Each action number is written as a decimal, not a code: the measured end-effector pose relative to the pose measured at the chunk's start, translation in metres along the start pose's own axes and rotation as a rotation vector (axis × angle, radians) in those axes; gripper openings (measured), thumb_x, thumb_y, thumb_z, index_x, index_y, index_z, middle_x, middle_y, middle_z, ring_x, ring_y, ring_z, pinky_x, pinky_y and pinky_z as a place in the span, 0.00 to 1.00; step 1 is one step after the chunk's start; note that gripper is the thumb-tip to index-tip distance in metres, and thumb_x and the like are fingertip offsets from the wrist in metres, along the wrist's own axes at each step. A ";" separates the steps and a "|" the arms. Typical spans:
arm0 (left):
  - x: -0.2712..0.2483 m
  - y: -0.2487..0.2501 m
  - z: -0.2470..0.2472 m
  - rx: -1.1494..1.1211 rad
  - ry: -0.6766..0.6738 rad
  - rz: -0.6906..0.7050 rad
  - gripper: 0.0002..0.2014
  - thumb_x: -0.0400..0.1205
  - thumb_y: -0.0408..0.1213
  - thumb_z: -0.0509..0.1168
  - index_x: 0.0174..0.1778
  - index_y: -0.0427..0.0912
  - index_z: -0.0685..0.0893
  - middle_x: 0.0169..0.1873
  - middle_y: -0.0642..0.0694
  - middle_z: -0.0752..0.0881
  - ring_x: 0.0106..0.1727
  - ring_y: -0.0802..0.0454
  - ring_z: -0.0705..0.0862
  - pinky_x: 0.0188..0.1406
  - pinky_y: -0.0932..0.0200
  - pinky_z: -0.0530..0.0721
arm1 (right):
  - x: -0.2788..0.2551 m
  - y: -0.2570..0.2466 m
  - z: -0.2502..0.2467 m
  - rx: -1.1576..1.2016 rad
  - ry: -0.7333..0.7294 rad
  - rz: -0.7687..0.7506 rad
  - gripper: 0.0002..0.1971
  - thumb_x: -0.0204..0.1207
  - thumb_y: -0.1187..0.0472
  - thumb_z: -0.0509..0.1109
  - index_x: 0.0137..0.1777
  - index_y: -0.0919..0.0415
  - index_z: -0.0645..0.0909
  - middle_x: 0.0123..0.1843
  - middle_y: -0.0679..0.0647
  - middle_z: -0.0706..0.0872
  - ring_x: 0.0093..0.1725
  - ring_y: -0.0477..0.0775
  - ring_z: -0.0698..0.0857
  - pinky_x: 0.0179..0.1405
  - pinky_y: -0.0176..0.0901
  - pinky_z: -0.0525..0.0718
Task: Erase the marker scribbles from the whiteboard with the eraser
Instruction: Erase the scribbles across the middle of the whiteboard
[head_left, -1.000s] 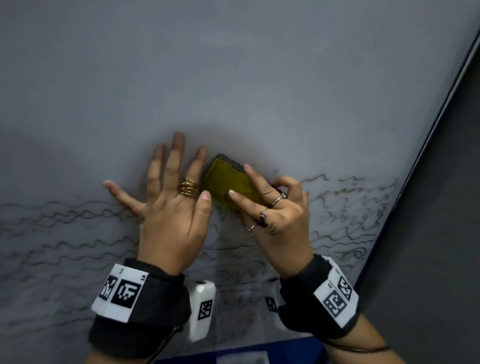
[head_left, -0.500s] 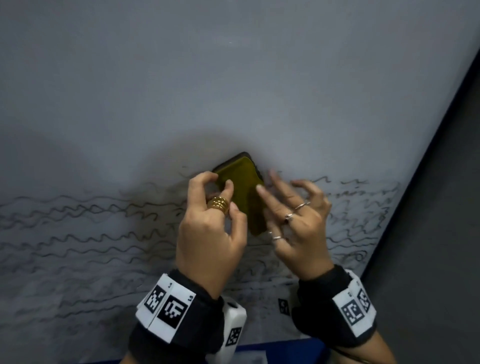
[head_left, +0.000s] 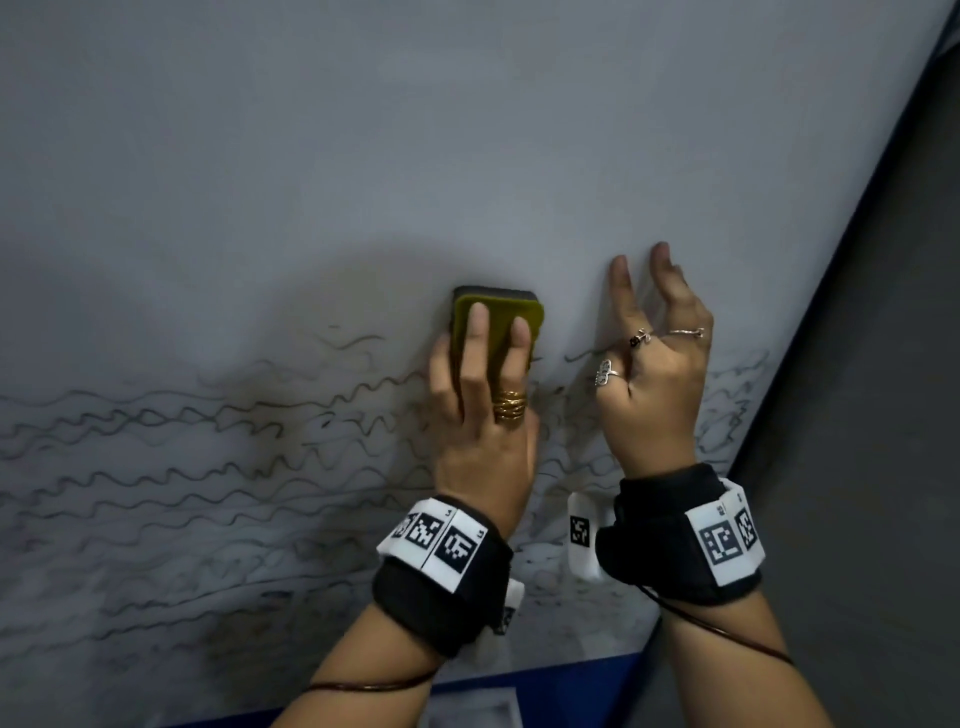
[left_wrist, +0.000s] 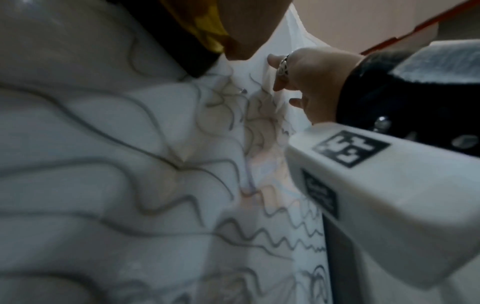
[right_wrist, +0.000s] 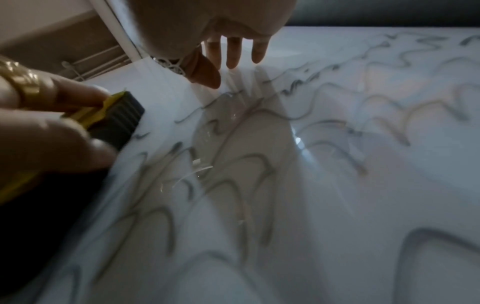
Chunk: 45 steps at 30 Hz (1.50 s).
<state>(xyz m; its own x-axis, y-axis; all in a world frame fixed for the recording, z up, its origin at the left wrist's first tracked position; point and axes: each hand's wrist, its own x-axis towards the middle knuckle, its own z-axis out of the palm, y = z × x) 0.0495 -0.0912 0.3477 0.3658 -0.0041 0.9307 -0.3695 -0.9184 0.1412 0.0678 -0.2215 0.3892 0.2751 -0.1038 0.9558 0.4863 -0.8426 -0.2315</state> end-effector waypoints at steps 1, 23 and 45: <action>0.001 -0.004 -0.001 0.011 -0.003 0.063 0.32 0.77 0.36 0.68 0.77 0.45 0.64 0.76 0.42 0.59 0.74 0.34 0.61 0.77 0.48 0.60 | 0.001 0.001 0.000 -0.006 -0.001 -0.001 0.34 0.61 0.71 0.57 0.72 0.63 0.76 0.75 0.64 0.70 0.73 0.60 0.68 0.69 0.63 0.72; 0.032 -0.090 -0.045 -0.024 0.191 0.340 0.12 0.80 0.26 0.66 0.50 0.44 0.91 0.60 0.42 0.84 0.60 0.34 0.77 0.60 0.44 0.80 | 0.002 -0.010 0.003 -0.051 0.008 0.065 0.30 0.65 0.67 0.60 0.71 0.61 0.78 0.75 0.66 0.72 0.72 0.65 0.68 0.70 0.61 0.72; 0.017 -0.133 -0.068 0.101 0.086 0.398 0.18 0.83 0.30 0.64 0.65 0.53 0.80 0.68 0.47 0.75 0.62 0.37 0.75 0.61 0.49 0.78 | -0.009 -0.085 0.044 0.149 -0.079 0.061 0.29 0.71 0.65 0.60 0.74 0.72 0.71 0.78 0.70 0.65 0.79 0.70 0.54 0.72 0.75 0.61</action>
<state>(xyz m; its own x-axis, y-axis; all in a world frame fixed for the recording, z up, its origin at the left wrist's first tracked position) 0.0465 0.0578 0.3680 0.1366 -0.3377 0.9313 -0.3806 -0.8859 -0.2654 0.0610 -0.1259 0.3921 0.3694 -0.1060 0.9232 0.5828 -0.7474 -0.3190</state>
